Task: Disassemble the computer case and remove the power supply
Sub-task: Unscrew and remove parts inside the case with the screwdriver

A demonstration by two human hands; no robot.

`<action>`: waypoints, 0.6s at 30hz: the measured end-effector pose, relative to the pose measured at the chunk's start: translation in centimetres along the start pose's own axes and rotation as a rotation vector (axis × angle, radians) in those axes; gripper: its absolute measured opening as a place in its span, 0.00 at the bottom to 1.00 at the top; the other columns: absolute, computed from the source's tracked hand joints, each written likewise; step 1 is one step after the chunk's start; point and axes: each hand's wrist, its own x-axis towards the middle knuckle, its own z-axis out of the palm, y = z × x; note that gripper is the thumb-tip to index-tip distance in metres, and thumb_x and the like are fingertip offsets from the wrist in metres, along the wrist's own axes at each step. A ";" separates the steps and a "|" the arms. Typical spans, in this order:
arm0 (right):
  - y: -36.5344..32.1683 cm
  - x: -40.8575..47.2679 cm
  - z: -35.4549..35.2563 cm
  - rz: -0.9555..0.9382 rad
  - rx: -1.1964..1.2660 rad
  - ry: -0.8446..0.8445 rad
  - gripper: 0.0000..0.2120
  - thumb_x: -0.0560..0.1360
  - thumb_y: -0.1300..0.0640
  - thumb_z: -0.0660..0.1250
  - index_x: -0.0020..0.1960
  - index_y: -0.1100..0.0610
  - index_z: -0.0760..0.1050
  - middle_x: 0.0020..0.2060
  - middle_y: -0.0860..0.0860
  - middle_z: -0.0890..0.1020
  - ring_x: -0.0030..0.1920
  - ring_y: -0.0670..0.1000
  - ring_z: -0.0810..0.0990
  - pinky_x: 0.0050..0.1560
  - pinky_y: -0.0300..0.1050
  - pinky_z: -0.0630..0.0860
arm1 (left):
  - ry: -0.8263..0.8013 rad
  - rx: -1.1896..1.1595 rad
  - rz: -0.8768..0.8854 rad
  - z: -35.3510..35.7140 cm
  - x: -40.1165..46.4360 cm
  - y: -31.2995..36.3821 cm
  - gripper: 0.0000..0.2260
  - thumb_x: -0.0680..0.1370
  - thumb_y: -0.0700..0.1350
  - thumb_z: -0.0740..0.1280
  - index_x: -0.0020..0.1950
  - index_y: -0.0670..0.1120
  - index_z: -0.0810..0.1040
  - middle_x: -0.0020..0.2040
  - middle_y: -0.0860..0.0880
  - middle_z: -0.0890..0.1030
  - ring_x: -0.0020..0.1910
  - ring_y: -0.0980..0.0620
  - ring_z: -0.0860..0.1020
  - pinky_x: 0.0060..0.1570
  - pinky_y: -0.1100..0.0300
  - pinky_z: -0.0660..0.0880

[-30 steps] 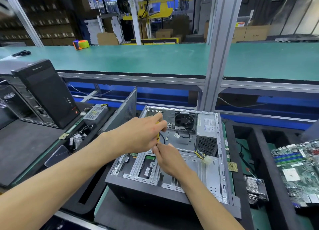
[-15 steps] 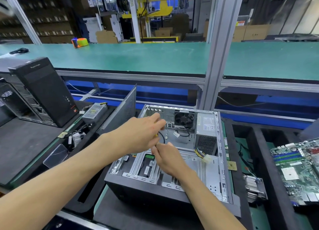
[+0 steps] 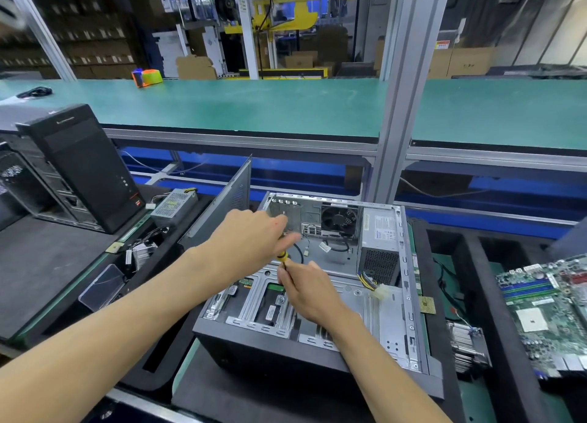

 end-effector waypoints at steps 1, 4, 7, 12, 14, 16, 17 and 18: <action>0.0 0.0 0.0 0.006 0.008 -0.001 0.16 0.86 0.49 0.48 0.43 0.53 0.65 0.31 0.47 0.72 0.32 0.55 0.68 0.43 0.47 0.55 | -0.007 -0.083 0.072 0.1 -0.3 0.1 0.16 0.84 0.60 0.54 0.61 0.50 0.71 0.51 0.51 0.75 0.43 0.47 0.79 0.36 0.56 0.68; 0.0 0.1 -0.1 0.015 0.011 -0.010 0.16 0.85 0.50 0.48 0.42 0.52 0.64 0.30 0.47 0.70 0.31 0.53 0.68 0.43 0.47 0.55 | -0.022 -0.284 0.267 -0.3 -0.8 0.0 0.15 0.82 0.46 0.61 0.69 0.51 0.68 0.64 0.54 0.68 0.46 0.53 0.74 0.38 0.57 0.72; -0.1 0.1 0.0 0.009 0.011 0.004 0.17 0.85 0.50 0.49 0.39 0.50 0.62 0.28 0.46 0.69 0.30 0.52 0.67 0.41 0.47 0.53 | 0.017 -0.231 0.214 -0.6 -0.7 0.0 0.11 0.83 0.49 0.59 0.63 0.49 0.75 0.58 0.53 0.76 0.50 0.51 0.78 0.45 0.54 0.76; -0.1 0.0 0.1 -0.016 0.034 0.033 0.18 0.85 0.47 0.49 0.36 0.46 0.55 0.27 0.45 0.66 0.30 0.52 0.66 0.38 0.36 0.57 | 0.064 0.009 0.014 0.0 -0.2 0.9 0.22 0.84 0.61 0.49 0.51 0.50 0.77 0.40 0.52 0.82 0.40 0.48 0.81 0.33 0.58 0.67; 0.0 0.0 0.1 -0.023 0.050 0.033 0.17 0.85 0.46 0.48 0.38 0.46 0.57 0.26 0.47 0.68 0.29 0.52 0.66 0.39 0.39 0.58 | 0.081 -0.019 0.024 0.3 -0.1 0.5 0.20 0.84 0.61 0.50 0.53 0.51 0.76 0.47 0.53 0.81 0.40 0.49 0.80 0.34 0.57 0.69; 0.2 0.0 0.1 -0.014 0.075 0.031 0.15 0.86 0.47 0.48 0.42 0.49 0.62 0.26 0.49 0.69 0.27 0.53 0.67 0.43 0.45 0.55 | 0.028 -0.156 0.104 0.3 -0.1 0.1 0.15 0.84 0.58 0.55 0.63 0.51 0.73 0.59 0.53 0.74 0.41 0.51 0.77 0.36 0.58 0.70; 0.3 0.0 0.2 -0.005 0.086 0.031 0.15 0.86 0.47 0.48 0.43 0.51 0.64 0.26 0.49 0.70 0.28 0.53 0.68 0.45 0.45 0.55 | -0.009 -0.222 0.150 0.2 -0.1 -0.1 0.14 0.83 0.55 0.57 0.67 0.52 0.71 0.62 0.53 0.71 0.41 0.52 0.75 0.37 0.58 0.70; 0.4 0.0 0.2 0.002 0.088 0.029 0.16 0.86 0.47 0.48 0.44 0.52 0.66 0.26 0.49 0.70 0.28 0.53 0.68 0.46 0.46 0.57 | -0.032 -0.271 0.181 0.1 -0.1 -0.3 0.14 0.83 0.52 0.59 0.69 0.52 0.70 0.63 0.53 0.69 0.42 0.53 0.74 0.38 0.58 0.71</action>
